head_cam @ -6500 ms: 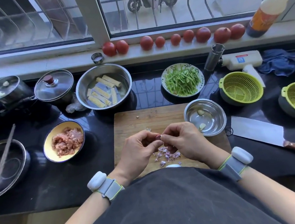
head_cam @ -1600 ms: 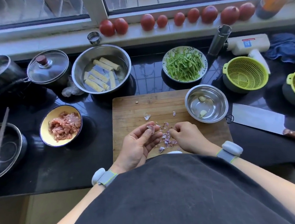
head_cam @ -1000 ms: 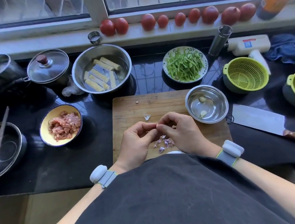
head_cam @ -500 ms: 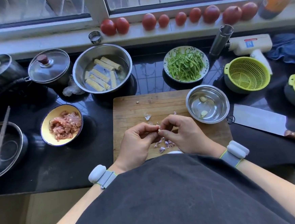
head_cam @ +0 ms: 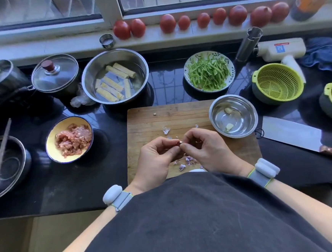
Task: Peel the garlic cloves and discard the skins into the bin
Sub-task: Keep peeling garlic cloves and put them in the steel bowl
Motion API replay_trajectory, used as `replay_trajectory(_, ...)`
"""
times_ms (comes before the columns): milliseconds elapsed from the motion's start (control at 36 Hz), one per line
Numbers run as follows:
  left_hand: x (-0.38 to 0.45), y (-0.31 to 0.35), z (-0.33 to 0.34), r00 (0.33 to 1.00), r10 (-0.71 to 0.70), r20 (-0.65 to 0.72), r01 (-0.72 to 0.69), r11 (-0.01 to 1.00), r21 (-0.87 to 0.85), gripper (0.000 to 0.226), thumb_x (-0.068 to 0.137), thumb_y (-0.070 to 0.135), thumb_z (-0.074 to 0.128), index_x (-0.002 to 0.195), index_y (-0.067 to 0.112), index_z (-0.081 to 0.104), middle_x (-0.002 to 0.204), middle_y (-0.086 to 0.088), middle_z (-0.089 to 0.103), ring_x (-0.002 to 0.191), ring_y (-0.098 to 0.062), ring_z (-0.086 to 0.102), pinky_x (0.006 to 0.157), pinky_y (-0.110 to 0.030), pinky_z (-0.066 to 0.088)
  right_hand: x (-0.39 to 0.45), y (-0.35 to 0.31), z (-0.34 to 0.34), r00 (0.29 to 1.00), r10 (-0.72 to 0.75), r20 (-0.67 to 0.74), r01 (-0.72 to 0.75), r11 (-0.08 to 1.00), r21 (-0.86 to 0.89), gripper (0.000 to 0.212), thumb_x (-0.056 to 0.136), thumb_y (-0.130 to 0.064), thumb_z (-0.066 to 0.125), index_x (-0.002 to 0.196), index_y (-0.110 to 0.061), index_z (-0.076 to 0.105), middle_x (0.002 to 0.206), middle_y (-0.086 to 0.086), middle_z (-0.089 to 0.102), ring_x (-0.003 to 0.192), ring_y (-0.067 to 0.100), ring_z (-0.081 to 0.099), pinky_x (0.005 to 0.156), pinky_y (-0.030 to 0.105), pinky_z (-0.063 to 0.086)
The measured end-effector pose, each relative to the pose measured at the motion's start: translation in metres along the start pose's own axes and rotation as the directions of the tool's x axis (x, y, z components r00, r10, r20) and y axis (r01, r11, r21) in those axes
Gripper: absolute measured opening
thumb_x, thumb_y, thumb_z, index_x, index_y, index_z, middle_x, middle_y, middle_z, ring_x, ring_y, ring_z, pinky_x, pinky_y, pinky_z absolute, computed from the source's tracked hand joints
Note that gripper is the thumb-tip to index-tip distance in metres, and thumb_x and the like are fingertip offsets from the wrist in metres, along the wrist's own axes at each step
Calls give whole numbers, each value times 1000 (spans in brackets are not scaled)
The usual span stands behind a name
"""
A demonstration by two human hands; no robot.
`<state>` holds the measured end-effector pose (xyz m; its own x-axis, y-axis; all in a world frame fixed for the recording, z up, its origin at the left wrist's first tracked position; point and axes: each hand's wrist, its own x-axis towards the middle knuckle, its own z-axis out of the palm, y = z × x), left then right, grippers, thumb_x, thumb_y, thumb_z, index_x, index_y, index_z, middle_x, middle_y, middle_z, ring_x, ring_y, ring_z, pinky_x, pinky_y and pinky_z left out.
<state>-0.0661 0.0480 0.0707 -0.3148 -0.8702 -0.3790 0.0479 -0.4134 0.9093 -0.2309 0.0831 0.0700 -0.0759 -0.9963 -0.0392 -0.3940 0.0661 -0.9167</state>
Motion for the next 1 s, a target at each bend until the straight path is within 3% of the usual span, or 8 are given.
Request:
replay_trajectory(250, 7, 0, -4, 984, -158, -88, 125, 946, -298, 13, 93, -10, 58, 95, 2, 63, 87, -17, 72, 88, -32, 74, 81, -35, 62, 1, 10, 2, 996, 65, -66, -68, 997, -40, 15, 87, -5, 71, 76, -12, 62, 74, 1, 65, 63, 9, 56, 61, 27, 52)
replay_trajectory(389, 7, -2, -9, 950, -309, 41, 287, 815, -504, 22, 94, -10, 53, 104, 5, 65, 94, -17, 73, 82, -27, 74, 80, -33, 61, 6, 33, 1, 960, 257, -115, -270, 956, -114, 20, 85, -9, 70, 77, -24, 60, 72, -3, 66, 68, 19, 66, 69, 40, 57)
replay_trajectory(583, 9, -3, -9, 912, -384, 144, 400, 757, -517, 23, 91, -11, 54, 104, 3, 67, 100, -19, 74, 79, -26, 74, 71, -28, 62, 11, 39, 3, 941, 322, -100, -337, 899, -279, 15, 92, -26, 69, 78, -28, 72, 66, -6, 69, 67, 14, 68, 74, 37, 57)
replay_trajectory(694, 10, -9, -9, 945, -314, 87, 318, 832, -454, 20, 88, -13, 57, 99, 1, 68, 95, -19, 73, 80, -28, 74, 73, -29, 62, 11, 23, 1, 974, 215, -73, -227, 927, -298, 12, 93, -19, 69, 98, -23, 80, 87, -10, 66, 79, 10, 62, 80, 27, 51)
replay_trajectory(778, 10, -12, -9, 987, -158, -5, 154, 968, -198, 20, 86, -13, 65, 95, 4, 71, 88, -12, 75, 84, -25, 73, 78, -29, 61, 9, 3, 2, 963, 269, 31, -268, 963, -31, 3, 89, -20, 75, 90, -20, 78, 75, -6, 72, 64, 12, 66, 68, 32, 58)
replay_trajectory(889, 11, -9, -12, 999, 29, 13, -30, 995, 95, 18, 83, -2, 76, 95, 12, 75, 92, -6, 77, 92, -23, 73, 85, -32, 59, 6, -4, 4, 967, 251, 43, -253, 967, 37, 3, 86, -19, 79, 88, -19, 76, 74, -1, 74, 64, 16, 69, 68, 36, 61)
replay_trajectory(944, 10, -9, -12, 997, 56, 46, -60, 994, 92, 16, 85, -1, 74, 95, 12, 74, 93, -6, 76, 91, -23, 72, 87, -35, 59, 4, -5, 2, 966, 254, 40, -257, 961, 101, 4, 87, -14, 78, 89, -16, 75, 75, 3, 74, 64, 17, 70, 65, 34, 60)
replay_trajectory(1000, 9, -7, -10, 997, 40, 61, -37, 998, -60, 13, 86, -1, 69, 94, 9, 71, 87, -6, 73, 85, -22, 68, 85, -36, 57, 3, -7, 1, 959, 277, 58, -283, 943, 174, 7, 87, -12, 78, 91, -12, 73, 76, 6, 73, 66, 18, 69, 63, 33, 60)
